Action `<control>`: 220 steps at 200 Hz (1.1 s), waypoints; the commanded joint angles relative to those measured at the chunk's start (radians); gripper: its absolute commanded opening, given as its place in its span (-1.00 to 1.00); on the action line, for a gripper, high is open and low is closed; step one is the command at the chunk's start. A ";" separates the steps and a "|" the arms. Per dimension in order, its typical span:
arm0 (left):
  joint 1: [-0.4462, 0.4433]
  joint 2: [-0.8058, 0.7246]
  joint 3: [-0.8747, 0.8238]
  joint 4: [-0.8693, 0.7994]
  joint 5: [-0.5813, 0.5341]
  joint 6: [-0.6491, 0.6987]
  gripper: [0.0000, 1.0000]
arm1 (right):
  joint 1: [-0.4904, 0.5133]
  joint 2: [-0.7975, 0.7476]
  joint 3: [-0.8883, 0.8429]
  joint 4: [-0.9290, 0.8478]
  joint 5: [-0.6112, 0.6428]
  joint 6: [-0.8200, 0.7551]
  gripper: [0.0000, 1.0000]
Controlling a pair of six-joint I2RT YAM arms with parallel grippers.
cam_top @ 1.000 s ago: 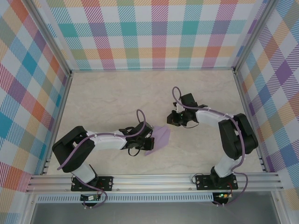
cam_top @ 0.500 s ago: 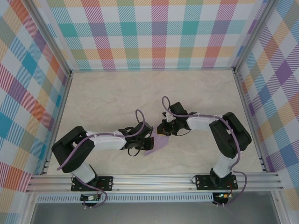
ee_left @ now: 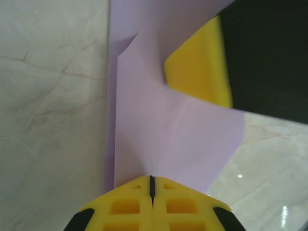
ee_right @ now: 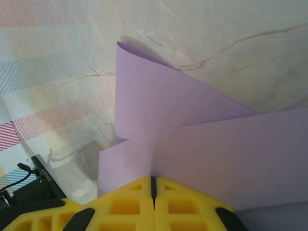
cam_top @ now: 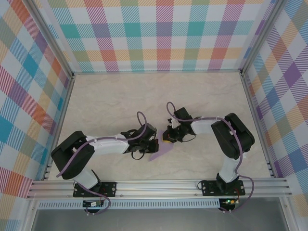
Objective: Fold a paper plane with a square sheet of paper (pick it up from the middle)
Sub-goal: Fourth fold the wing at the center of the table.
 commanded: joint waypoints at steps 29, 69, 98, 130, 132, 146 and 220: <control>0.012 -0.044 -0.031 0.102 0.017 -0.266 -0.81 | 0.005 0.043 -0.021 -0.071 0.116 -0.018 -0.89; 0.012 -0.061 -0.095 0.115 0.057 -0.337 -0.79 | 0.005 0.049 -0.018 -0.081 0.118 -0.021 -0.89; 0.011 -0.093 -0.137 0.110 0.074 -0.366 -0.76 | 0.005 0.058 -0.018 -0.080 0.116 -0.019 -0.89; 0.010 -0.114 -0.159 0.078 0.074 -0.368 -0.73 | 0.005 0.067 -0.014 -0.082 0.115 -0.019 -0.89; 0.010 -0.113 -0.161 0.077 0.075 -0.368 -0.73 | 0.005 0.068 -0.014 -0.082 0.115 -0.019 -0.89; 0.010 -0.112 -0.163 0.077 0.084 -0.366 -0.72 | 0.005 0.070 -0.013 -0.086 0.115 -0.019 -0.89; 0.010 -0.058 -0.167 0.065 0.089 -0.363 -0.69 | 0.005 0.086 -0.008 -0.094 0.115 -0.023 -0.89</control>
